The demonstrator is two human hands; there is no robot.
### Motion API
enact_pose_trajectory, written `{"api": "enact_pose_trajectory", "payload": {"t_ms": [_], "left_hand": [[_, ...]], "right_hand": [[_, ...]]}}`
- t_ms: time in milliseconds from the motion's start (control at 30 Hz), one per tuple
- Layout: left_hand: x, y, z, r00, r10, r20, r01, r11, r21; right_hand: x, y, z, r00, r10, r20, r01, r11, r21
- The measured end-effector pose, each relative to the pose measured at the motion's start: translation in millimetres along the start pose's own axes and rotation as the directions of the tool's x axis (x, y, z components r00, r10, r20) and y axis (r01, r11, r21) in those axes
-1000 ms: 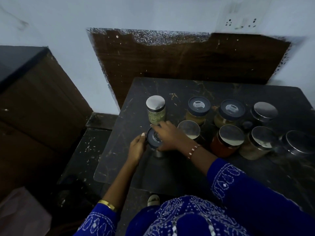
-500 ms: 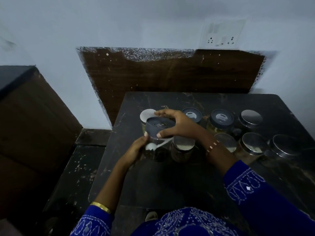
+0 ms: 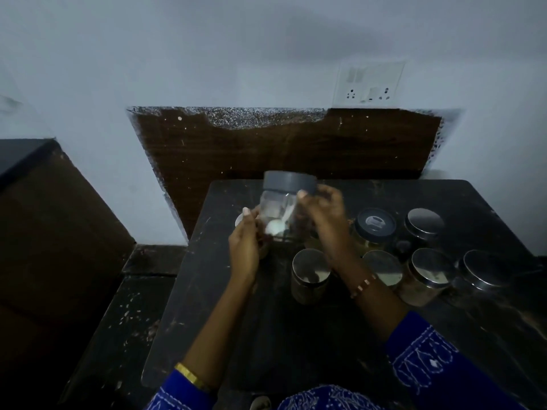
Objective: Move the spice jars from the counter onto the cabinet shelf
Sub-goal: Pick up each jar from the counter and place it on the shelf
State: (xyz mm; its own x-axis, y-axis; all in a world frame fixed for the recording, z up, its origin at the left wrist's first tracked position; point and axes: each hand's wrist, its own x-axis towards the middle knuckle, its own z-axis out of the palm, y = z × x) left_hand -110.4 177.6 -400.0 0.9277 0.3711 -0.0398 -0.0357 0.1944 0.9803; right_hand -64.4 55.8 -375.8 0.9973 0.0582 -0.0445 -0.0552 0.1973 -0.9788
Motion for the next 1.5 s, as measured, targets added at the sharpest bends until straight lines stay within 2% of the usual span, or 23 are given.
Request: {"api": "enact_pose_trajectory", "payload": {"t_ms": [33,100,167,200,233,267,333,367,433,567,733,1033,1200,1300,1400,1500], "left_hand": [[3.5,2.8,0.1,0.999,0.026,0.037,-0.025,1.0,-0.003],[9.2,9.5,6.0,0.993,0.045,0.111,-0.045,0.999,-0.005],[13.1,16.3,17.4,0.982,0.018,0.187,-0.008,0.999,-0.054],[13.8,19.4,23.9,0.974,-0.01,0.228,0.034,0.994,-0.103],[14.5,21.1,29.0,0.962,-0.038,0.269,0.078,0.987,-0.141],[14.0,24.0,33.4,0.952,-0.064,0.301,0.12,0.978,-0.171],[13.6,26.4,39.4,0.937,-0.088,0.338,0.17,0.96,-0.221],[14.2,26.1,41.4,0.936,-0.085,0.34,0.174,0.955,-0.239],[16.7,26.3,45.3,0.946,-0.066,0.317,0.145,0.962,-0.232],[25.4,27.0,50.7,0.956,0.017,0.294,0.062,0.965,-0.255],[35.0,40.9,56.3,0.95,0.139,0.279,-0.102,0.984,-0.146],[65.1,93.9,67.2,0.901,0.321,0.291,-0.322,0.946,-0.044],[97.7,170.1,81.1,0.806,0.499,0.318,-0.522,0.853,-0.015],[114.5,228.1,89.8,0.735,0.609,0.297,-0.647,0.761,0.041],[127.2,287.2,97.3,0.636,0.726,0.262,-0.769,0.627,0.129],[139.5,342.0,104.2,0.563,0.783,0.263,-0.826,0.542,0.154]], "right_hand": [[4.4,-4.5,-4.1,0.998,0.068,-0.018,-0.064,0.987,0.144],[12.3,-13.0,-12.1,0.983,0.171,0.072,-0.186,0.893,0.41],[16.8,-21.2,-13.9,0.977,0.172,0.129,-0.215,0.777,0.592],[18.1,-23.6,-13.3,0.981,0.149,0.124,-0.193,0.753,0.629],[19.0,-24.5,-12.2,0.986,0.131,0.1,-0.165,0.772,0.614],[20.2,-25.1,-11.9,0.992,0.112,0.062,-0.127,0.835,0.536],[23.0,-27.1,-15.6,0.996,0.049,-0.073,-0.03,0.967,0.252],[25.2,-28.0,-18.7,0.99,0.002,-0.141,0.016,0.992,0.128],[27.8,-30.3,-23.1,0.978,-0.054,-0.2,0.06,0.998,0.022],[22.9,-36.3,-21.8,0.992,-0.08,-0.093,0.087,0.993,0.075],[24.2,-47.2,-21.8,0.991,-0.123,0.057,0.115,0.984,0.137],[54.6,-88.9,-10.9,0.957,-0.24,0.161,0.22,0.966,0.132],[84.3,-158.9,10.4,0.901,-0.381,0.209,0.386,0.922,0.018],[98.1,-216.7,29.6,0.835,-0.51,0.206,0.527,0.849,-0.034],[109.8,-273.2,48.5,0.762,-0.618,0.195,0.635,0.772,-0.035],[124.9,-326.1,68.9,0.68,-0.709,0.189,0.723,0.69,-0.014]]}}
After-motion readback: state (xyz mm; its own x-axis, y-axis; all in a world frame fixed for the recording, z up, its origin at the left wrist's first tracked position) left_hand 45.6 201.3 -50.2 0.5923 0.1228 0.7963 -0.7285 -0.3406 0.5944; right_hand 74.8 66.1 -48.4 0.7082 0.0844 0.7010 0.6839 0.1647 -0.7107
